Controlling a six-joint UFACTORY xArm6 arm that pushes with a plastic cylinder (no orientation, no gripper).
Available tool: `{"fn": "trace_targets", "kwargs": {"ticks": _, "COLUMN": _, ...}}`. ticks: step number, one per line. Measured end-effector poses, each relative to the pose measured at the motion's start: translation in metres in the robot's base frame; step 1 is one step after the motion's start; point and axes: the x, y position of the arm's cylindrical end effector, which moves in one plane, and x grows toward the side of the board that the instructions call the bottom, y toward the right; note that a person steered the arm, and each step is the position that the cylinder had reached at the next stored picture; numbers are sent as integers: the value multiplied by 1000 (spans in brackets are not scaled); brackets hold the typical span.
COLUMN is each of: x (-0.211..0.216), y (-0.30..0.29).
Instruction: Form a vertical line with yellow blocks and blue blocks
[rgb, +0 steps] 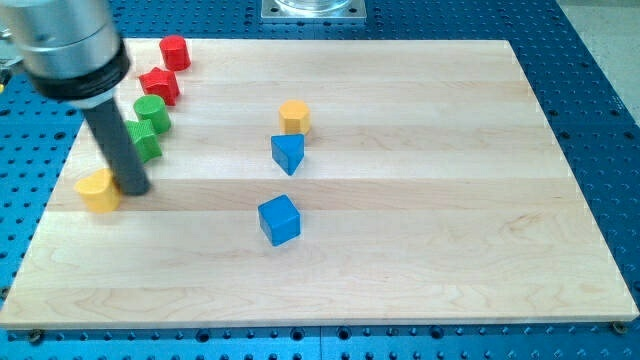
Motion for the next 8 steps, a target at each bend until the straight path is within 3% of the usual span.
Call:
{"fn": "trace_targets", "kwargs": {"ticks": 1, "x": 36, "y": 13}}
{"fn": "trace_targets", "kwargs": {"ticks": 2, "x": 62, "y": -28}}
{"fn": "trace_targets", "kwargs": {"ticks": 3, "x": 54, "y": -85}}
{"fn": "trace_targets", "kwargs": {"ticks": 4, "x": 14, "y": -52}}
{"fn": "trace_targets", "kwargs": {"ticks": 6, "x": 21, "y": 45}}
{"fn": "trace_targets", "kwargs": {"ticks": 7, "x": -19, "y": 12}}
{"fn": "trace_targets", "kwargs": {"ticks": 8, "x": -28, "y": 60}}
